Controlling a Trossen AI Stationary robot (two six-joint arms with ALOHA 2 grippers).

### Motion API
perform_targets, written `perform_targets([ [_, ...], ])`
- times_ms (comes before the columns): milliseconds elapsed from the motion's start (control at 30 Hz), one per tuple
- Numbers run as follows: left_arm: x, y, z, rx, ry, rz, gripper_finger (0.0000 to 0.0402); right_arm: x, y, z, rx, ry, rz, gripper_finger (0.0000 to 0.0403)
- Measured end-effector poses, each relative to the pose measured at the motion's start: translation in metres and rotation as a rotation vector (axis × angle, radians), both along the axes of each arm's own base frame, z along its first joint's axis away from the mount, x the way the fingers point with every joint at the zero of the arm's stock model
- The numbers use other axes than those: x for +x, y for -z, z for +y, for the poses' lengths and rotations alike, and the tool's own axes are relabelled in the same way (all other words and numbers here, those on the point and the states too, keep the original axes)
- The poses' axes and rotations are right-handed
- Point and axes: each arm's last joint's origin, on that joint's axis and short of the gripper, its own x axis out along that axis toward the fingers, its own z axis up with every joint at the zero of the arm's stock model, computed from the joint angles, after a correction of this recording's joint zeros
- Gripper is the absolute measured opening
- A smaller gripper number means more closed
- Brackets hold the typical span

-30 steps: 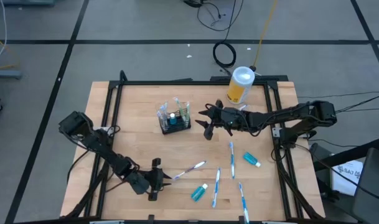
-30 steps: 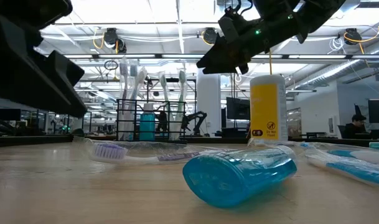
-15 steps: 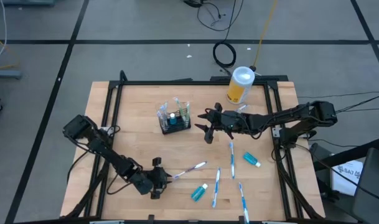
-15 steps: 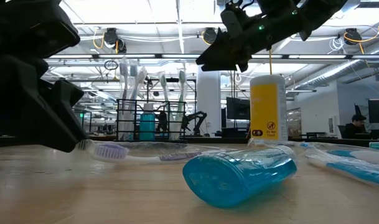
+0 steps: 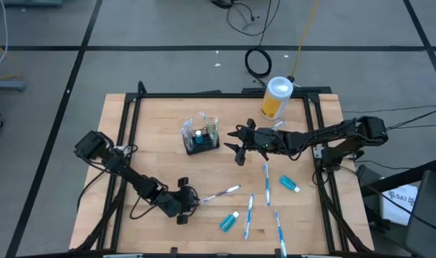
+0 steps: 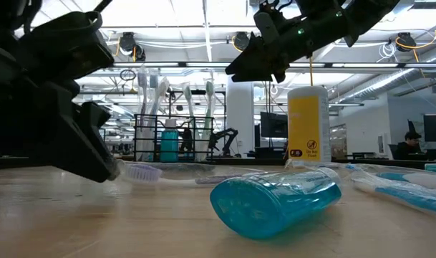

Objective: Pick & Place toothbrushing station
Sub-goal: Put the violet toothbrush into the black mesh organizer

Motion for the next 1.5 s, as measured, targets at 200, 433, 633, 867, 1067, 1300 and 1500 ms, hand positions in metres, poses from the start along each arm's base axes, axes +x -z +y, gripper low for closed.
perform_targets([
  [200,0.003,0.000,0.005,0.013,-0.009,-0.001,0.0008,0.000,0.000,0.000,0.000,-0.002,0.005,0.0196],
  [433,0.003,-0.002,0.005,0.064,0.038,-0.009,0.0003,-0.001,0.002,0.000,0.015,0.002,0.023,0.0196],
  [633,-0.002,-0.024,0.008,0.108,0.044,-0.039,0.0003,-0.001,0.004,0.007,0.015,-0.021,0.038,0.0196],
  [867,-0.020,-0.074,0.020,0.194,0.043,-0.127,0.0002,-0.001,0.003,0.020,0.014,-0.062,0.030,0.0196],
  [1067,-0.041,-0.117,0.028,0.284,0.042,-0.262,0.0001,-0.001,0.003,0.025,0.020,-0.075,0.029,0.0196],
  [1300,-0.056,-0.150,0.045,0.422,-0.077,-0.381,0.0001,-0.001,0.003,0.033,0.034,-0.096,0.027,0.0196],
  [1500,-0.054,-0.154,0.055,0.511,-0.124,-0.382,0.0000,-0.002,0.003,0.040,0.034,-0.117,0.027,0.0196],
])
